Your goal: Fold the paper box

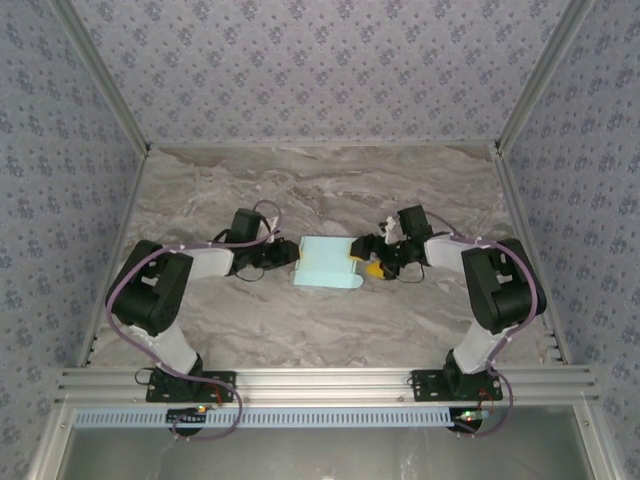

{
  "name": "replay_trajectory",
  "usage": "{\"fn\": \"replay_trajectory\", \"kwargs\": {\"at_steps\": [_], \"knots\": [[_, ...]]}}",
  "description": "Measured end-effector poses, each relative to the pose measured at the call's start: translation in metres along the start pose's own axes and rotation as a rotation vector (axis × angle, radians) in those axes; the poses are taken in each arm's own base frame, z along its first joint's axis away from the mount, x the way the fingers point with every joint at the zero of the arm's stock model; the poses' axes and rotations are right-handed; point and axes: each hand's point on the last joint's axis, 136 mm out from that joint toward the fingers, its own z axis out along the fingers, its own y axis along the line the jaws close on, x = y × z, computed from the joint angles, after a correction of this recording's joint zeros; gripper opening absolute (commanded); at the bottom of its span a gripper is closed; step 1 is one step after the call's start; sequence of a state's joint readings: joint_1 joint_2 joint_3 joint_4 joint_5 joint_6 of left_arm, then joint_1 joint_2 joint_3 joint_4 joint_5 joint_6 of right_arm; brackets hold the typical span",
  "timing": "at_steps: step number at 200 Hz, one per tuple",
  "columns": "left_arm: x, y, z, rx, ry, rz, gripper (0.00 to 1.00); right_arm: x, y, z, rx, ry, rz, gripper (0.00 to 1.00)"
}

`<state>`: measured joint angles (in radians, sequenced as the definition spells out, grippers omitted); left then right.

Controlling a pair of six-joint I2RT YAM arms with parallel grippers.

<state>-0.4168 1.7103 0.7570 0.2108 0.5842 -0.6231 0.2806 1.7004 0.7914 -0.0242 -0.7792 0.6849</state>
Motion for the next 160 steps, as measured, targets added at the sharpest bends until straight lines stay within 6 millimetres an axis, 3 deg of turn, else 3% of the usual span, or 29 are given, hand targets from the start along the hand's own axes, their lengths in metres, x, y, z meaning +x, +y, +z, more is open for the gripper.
{"fn": "replay_trajectory", "kwargs": {"at_steps": [55, 82, 93, 114, 134, 147, 160], "knots": [[0.0, 0.0, 0.001, 0.008, 0.002, -0.003, 0.27, -0.004, 0.02, 0.015, -0.098, -0.029, 0.054, 0.72], [-0.002, 0.003, 0.0, 0.003, -0.011, -0.006, 0.36, -0.007, 0.028, 0.017, -0.121, -0.045, 0.102, 0.57], [-0.001, 0.007, -0.002, -0.008, -0.02, -0.012, 0.42, -0.008, 0.027, 0.016, -0.123, -0.055, 0.146, 0.53], [0.0, 0.011, -0.01, -0.039, -0.056, -0.005, 0.65, -0.006, 0.027, 0.016, -0.14, -0.052, 0.209, 0.49], [0.006, 0.012, -0.025, -0.057, -0.111, 0.021, 0.73, -0.006, 0.03, 0.015, -0.157, -0.05, 0.267, 0.48], [0.004, 0.006, -0.04, -0.054, -0.175, 0.082, 0.78, -0.005, 0.03, 0.014, -0.165, -0.046, 0.307, 0.48], [-0.002, -0.008, -0.057, -0.042, -0.276, 0.211, 0.93, -0.004, 0.029, 0.013, -0.171, -0.042, 0.345, 0.47]]}}
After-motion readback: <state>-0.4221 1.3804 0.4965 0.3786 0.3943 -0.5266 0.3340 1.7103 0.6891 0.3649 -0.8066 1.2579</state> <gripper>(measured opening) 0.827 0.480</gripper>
